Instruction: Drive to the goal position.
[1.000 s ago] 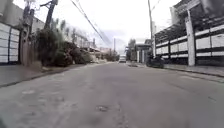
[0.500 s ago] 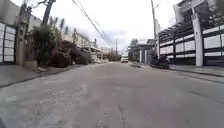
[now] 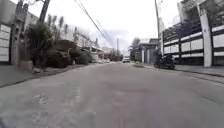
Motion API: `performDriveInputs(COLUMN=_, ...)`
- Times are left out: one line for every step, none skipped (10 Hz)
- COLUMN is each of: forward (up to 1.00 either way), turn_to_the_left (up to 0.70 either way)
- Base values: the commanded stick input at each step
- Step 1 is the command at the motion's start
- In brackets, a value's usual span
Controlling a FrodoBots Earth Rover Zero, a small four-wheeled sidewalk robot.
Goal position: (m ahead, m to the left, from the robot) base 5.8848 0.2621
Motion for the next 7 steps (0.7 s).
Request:
performDriveInputs(forward=1.00, turn_to_the_left=0.03)
performDriveInputs(forward=1.00, turn_to_the_left=0.03)
performDriveInputs(forward=1.00, turn_to_the_left=0.03)
performDriveInputs(forward=1.00, turn_to_the_left=0.03)
performDriveInputs(forward=1.00, turn_to_the_left=0.03)
performDriveInputs(forward=1.00, turn_to_the_left=0.03)
performDriveInputs(forward=1.00, turn_to_the_left=0.03)
